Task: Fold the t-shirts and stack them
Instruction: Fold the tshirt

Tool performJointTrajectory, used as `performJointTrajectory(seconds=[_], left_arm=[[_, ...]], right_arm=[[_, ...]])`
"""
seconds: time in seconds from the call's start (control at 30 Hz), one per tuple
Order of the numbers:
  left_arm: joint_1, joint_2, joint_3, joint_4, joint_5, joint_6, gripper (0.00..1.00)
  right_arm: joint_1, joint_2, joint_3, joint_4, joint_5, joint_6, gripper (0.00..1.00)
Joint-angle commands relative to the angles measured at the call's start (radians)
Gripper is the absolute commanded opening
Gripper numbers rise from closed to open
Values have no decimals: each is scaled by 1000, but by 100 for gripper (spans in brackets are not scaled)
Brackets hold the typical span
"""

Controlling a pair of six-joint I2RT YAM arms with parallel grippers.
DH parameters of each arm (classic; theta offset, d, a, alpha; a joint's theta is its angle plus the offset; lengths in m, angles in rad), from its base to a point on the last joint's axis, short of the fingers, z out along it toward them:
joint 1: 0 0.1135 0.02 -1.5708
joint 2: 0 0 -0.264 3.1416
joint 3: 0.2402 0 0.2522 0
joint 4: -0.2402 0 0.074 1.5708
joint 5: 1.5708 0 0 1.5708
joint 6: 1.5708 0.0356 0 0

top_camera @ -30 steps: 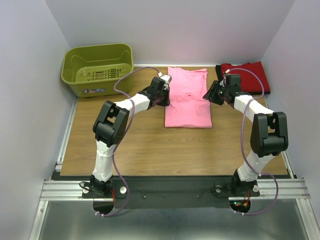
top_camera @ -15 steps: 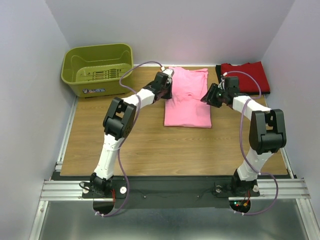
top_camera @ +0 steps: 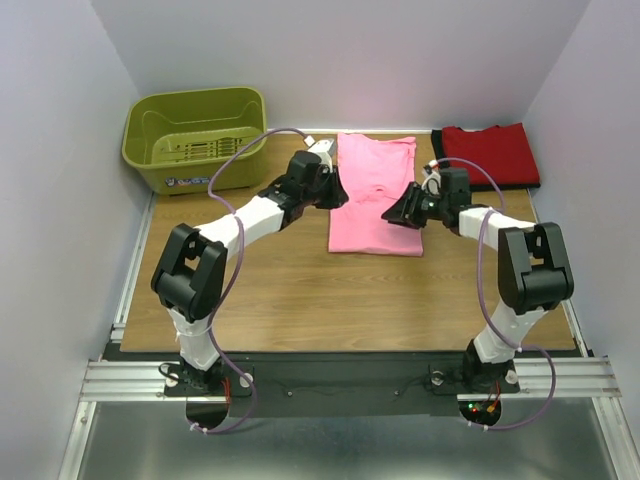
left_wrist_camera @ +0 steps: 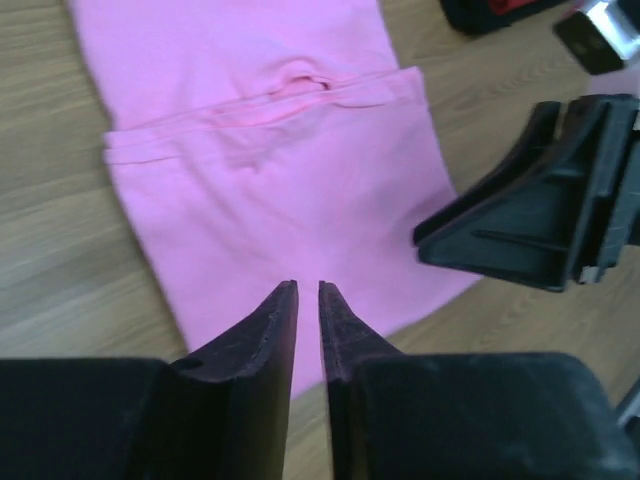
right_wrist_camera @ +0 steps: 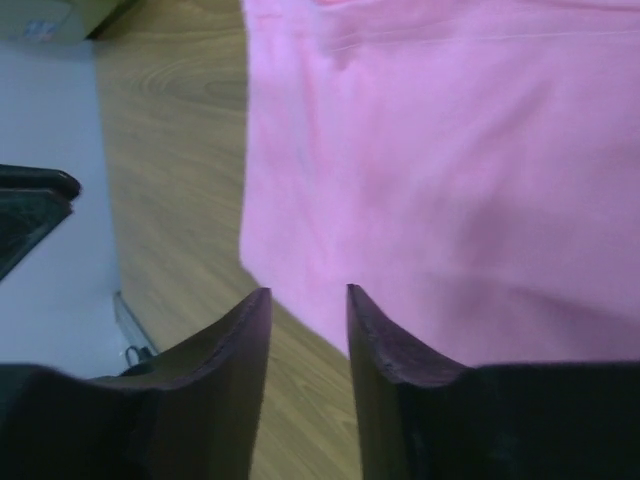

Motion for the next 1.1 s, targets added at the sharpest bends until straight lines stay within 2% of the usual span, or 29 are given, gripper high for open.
performJointTrajectory(seconds=[0.0, 0.2, 0.5, 0.67, 0.77, 1.07], left_arm=[[-32, 16, -60, 49, 60, -59, 20], [-35, 64, -102, 28, 84, -76, 12], [-32, 133, -142, -54, 81, -107, 3], [18, 171, -172, -83, 124, -141, 0], [43, 165, -204, -69, 130, -150, 0], [57, 194, -220, -55, 178, -156, 0]], right_arm=[[79, -1, 7, 162, -96, 61, 33], [126, 81, -24, 319, -133, 205, 18], [150, 201, -111, 277, -160, 158, 8], [128, 220, -160, 254, -154, 145, 6], [79, 198, -186, 254, -166, 134, 5], [-211, 125, -310, 241, -200, 21, 3]])
